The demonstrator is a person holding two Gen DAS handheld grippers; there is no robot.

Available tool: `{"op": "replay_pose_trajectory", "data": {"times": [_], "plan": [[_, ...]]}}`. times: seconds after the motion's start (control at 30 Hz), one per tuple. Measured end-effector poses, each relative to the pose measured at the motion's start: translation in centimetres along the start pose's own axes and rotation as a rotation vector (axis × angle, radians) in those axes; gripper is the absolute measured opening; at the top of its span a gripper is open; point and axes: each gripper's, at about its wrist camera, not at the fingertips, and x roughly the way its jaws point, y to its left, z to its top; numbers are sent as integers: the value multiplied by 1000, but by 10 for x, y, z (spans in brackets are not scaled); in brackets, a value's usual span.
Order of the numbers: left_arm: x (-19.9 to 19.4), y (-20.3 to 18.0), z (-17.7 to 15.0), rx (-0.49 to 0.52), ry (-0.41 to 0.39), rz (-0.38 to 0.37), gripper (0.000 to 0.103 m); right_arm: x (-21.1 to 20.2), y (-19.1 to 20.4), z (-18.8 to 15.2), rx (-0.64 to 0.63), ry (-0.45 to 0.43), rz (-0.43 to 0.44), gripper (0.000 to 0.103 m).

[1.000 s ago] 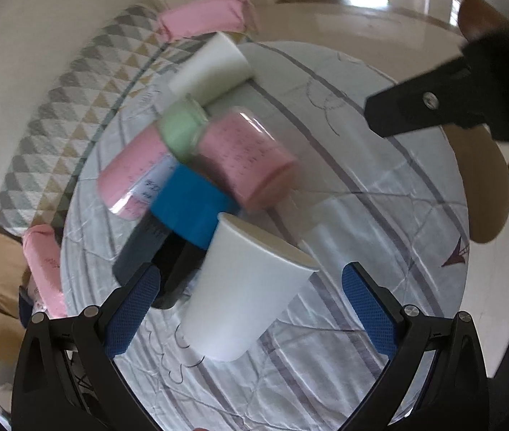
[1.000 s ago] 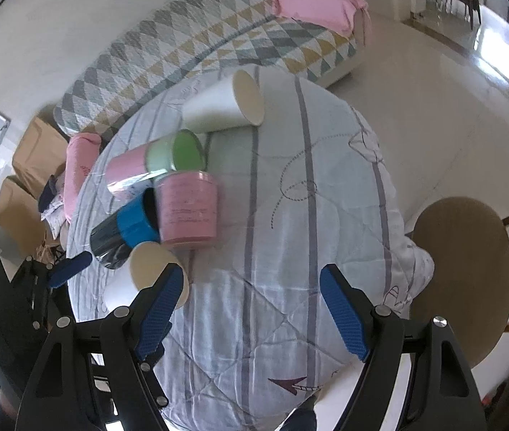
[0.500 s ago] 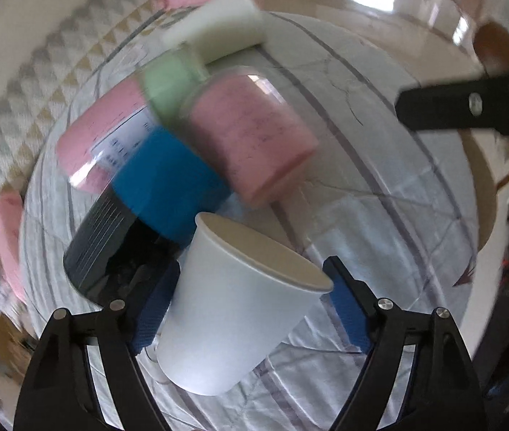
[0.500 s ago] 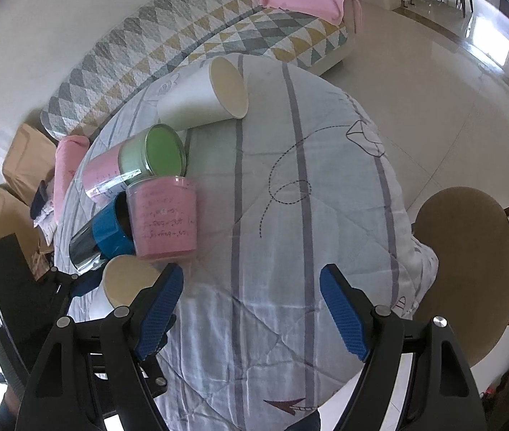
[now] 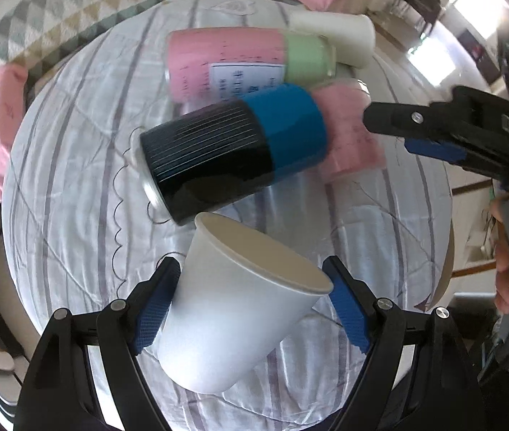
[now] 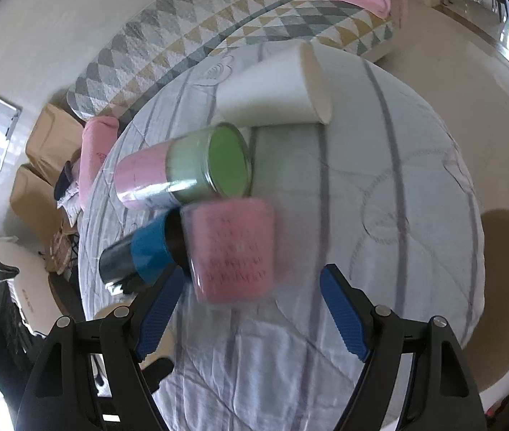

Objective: Flip cup upright
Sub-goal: 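Grasp the pink translucent cup with the right tool while the left tool holds the white cup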

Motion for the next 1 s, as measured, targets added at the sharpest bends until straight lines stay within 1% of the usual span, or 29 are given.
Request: {"op": "replay_pose_trajectory", "data": {"times": [0.07, 0.17, 0.23, 0.5, 0.77, 0.8, 0.83, 1.0], "plan": [[2, 4, -8, -19, 1, -5, 83, 9, 4, 7, -15, 19, -7, 80], [1, 13, -8, -50, -1, -25, 83, 22, 0, 13, 15, 68, 30, 80], [3, 18, -9, -67, -5, -36, 83, 30, 0, 17, 20, 92, 33, 80], [9, 32, -11, -80, 3, -57, 83, 55, -3, 29, 49, 166, 102, 80], [16, 24, -12, -66, 15, -63, 83, 68, 8, 46, -5, 219, 98, 80], [21, 21, -3, -66, 19, -61, 83, 70, 9, 48, -16, 232, 99, 80], [23, 20, -3, -66, 19, -60, 83, 73, 8, 51, -18, 242, 100, 80], [27, 19, -3, -58, 20, -63, 83, 79, -1, 55, 6, 273, 142, 80]]}}
